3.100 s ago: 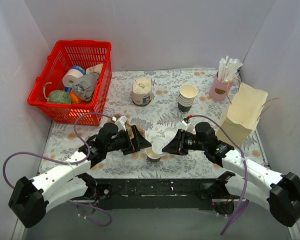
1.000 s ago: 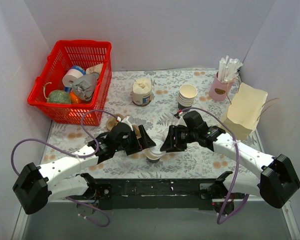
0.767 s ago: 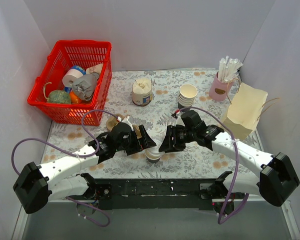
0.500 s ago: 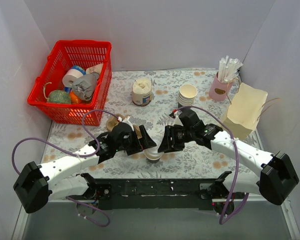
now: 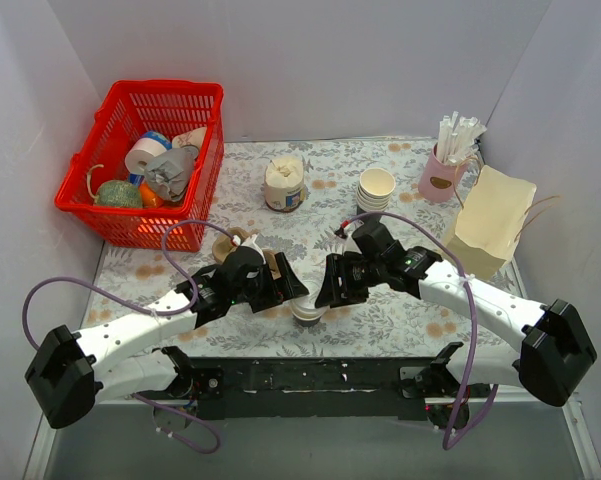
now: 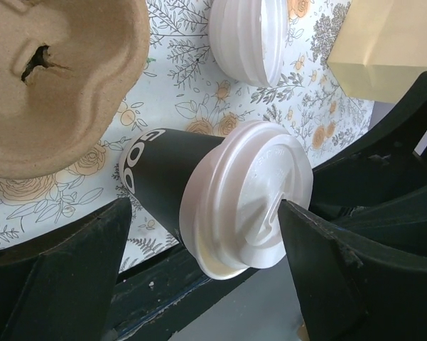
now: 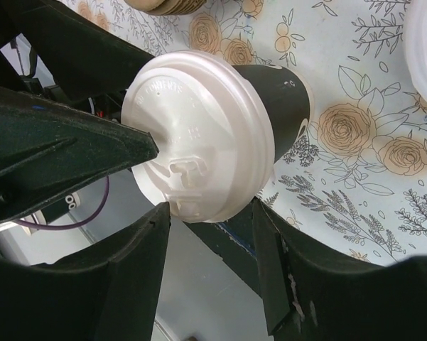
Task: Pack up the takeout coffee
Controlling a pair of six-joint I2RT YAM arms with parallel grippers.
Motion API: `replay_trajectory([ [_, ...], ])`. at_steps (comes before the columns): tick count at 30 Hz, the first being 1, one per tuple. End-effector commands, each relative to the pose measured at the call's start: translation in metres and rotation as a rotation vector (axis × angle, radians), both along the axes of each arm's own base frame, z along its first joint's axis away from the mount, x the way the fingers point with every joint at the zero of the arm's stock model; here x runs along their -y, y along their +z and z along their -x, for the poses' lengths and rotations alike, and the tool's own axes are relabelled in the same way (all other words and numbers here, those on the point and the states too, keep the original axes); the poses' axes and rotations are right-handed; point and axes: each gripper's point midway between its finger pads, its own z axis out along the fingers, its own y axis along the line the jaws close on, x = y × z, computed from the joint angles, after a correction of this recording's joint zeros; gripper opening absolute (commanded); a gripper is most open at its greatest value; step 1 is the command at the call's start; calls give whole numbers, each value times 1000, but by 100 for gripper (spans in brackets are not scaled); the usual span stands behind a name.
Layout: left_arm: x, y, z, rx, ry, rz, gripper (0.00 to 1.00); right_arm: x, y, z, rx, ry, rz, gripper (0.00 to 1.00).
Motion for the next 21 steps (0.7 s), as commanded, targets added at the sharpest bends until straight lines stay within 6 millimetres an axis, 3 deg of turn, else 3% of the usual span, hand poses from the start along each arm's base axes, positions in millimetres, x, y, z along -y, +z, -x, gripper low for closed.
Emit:
replay_trajectory([
  [1,0,16,-4,34,18,18,83,-6,17,-5,58,12,-30,59],
  [6,0,13,-3,27,16,14,77,-3,20,-13,85,-24,-3,61],
  [12,-1,14,-2,28,14,19,77,-5,28,-24,127,-61,-12,64],
  [21,0,15,0,27,5,23,75,-12,22,-29,122,-44,-2,64],
])
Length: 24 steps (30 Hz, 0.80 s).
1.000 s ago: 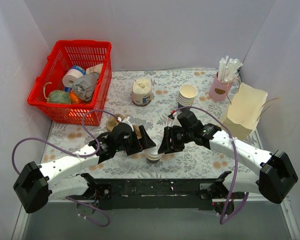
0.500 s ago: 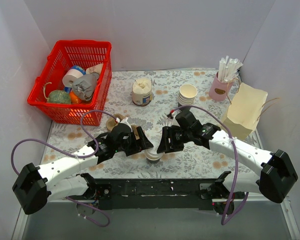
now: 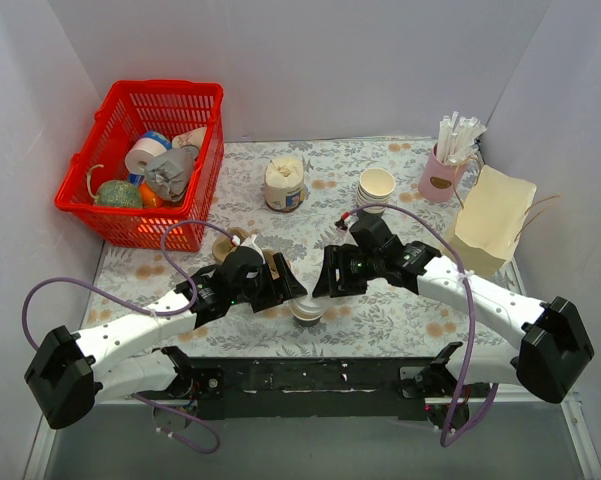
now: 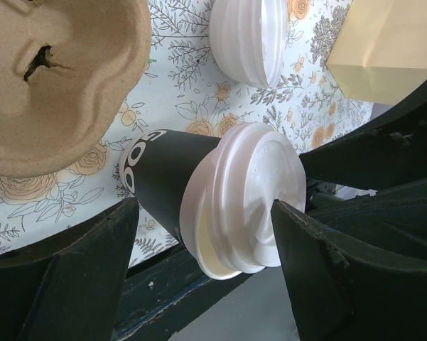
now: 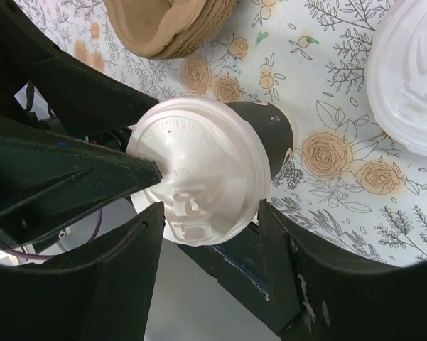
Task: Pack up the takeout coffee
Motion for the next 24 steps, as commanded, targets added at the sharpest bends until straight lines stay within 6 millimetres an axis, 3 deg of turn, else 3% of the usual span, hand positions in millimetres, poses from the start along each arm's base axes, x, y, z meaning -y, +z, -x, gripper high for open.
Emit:
replay_trajectory([
  [1,2,14,0,26,-2,24,75,-11,15,-9,46,19,-36,64],
  [24,5,17,2,13,-12,37,76,-19,32,14,34,99,-103,56],
])
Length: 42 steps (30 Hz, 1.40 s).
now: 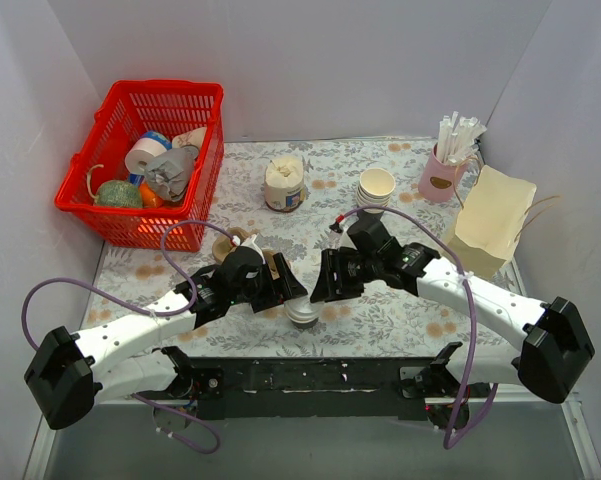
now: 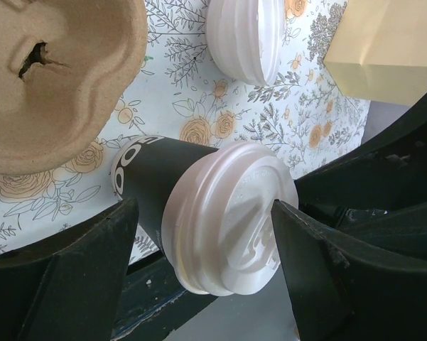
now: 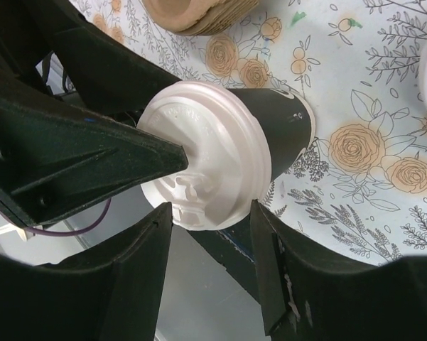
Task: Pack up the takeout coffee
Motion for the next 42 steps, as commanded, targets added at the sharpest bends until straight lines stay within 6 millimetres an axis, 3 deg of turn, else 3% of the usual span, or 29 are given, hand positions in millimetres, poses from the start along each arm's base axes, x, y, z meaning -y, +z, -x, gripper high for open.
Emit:
replay_trajectory([
  [1,5,17,0,20,-6,32,76,-10,25,1,52,35,-63,54],
  [14,4,15,3,4,-13,35,73,-9,26,2,101,46,-15,48],
  [28,-1,16,6,-3,2,30,62,-15,20,8,139,96,47,46],
  [32,-2,16,6,-3,8,32,54,-13,16,7,148,85,69,46],
  [36,-4,12,8,-13,13,23,35,-17,18,8,165,86,53,45],
  [42,-10,4,10,-28,25,-3,31,-14,11,7,191,63,74,45],
])
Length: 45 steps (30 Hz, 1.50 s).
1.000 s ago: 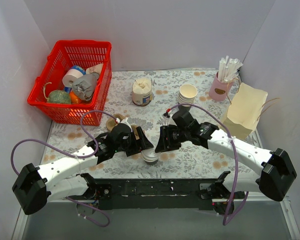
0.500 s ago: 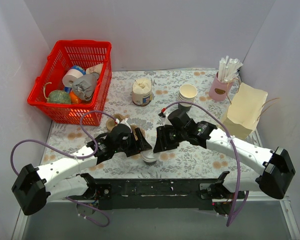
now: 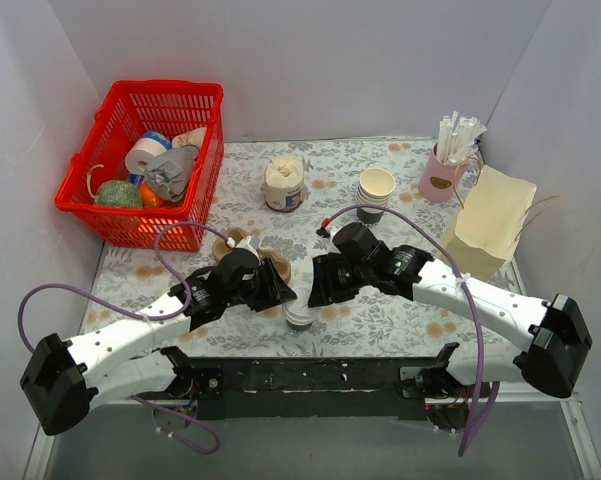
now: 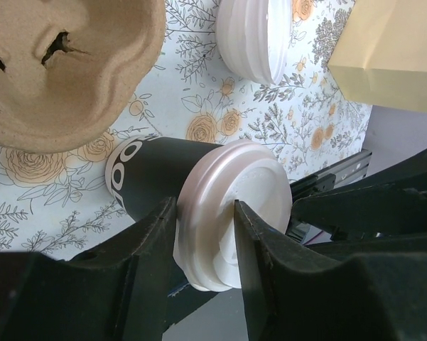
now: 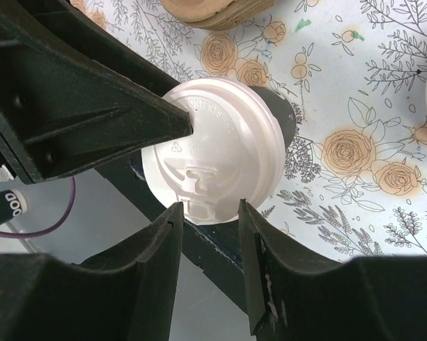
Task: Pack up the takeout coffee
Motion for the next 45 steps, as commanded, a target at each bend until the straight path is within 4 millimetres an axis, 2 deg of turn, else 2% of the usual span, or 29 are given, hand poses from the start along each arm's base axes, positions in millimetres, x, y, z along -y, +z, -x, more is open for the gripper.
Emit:
replay_trajectory([
  [1,-3,1,5,-9,4,-1,31,-4,5,-6,71,-11,-16,45],
  [5,-8,-4,8,-13,5,-12,32,-7,5,-3,106,15,-21,45],
  [9,-10,-5,10,-14,4,-11,32,-2,16,-7,147,-23,-22,48],
  [13,-11,-4,10,0,-1,-12,32,20,20,-30,228,-190,40,60],
  [16,-10,-4,10,0,-6,-12,33,25,18,-30,212,-226,47,68],
  [19,-10,-5,10,-1,-7,-15,33,20,5,-22,141,-201,58,70],
  [21,-10,-5,10,-2,-6,-15,33,16,-9,-17,88,-176,81,70],
  [24,-10,-5,10,-2,-6,-12,33,9,-20,-9,26,-147,74,67],
  [26,-9,-5,11,-4,-8,-7,33,0,-19,-5,5,-119,34,64],
  [28,-9,-6,11,-8,-5,-6,33,-2,-25,2,-29,-101,21,57],
  [30,-8,-5,11,-8,-10,0,33,-3,-29,4,-46,-101,24,56],
  [31,-7,-4,11,-8,-9,4,33,-2,-30,5,-52,-104,23,48],
  [32,-7,-5,12,-10,-12,4,36,-3,-31,6,-58,-103,18,45],
  [36,-6,1,13,-9,-18,23,43,-7,-28,8,-75,-120,-29,41],
  [40,-6,7,16,-10,-21,42,68,-2,-23,-1,-38,-175,-26,35],
  [44,-12,6,21,-37,-9,25,80,4,-22,-6,-10,-211,-22,34],
  [45,-12,7,23,-44,-13,31,90,5,-20,-6,-2,-216,-30,34],
])
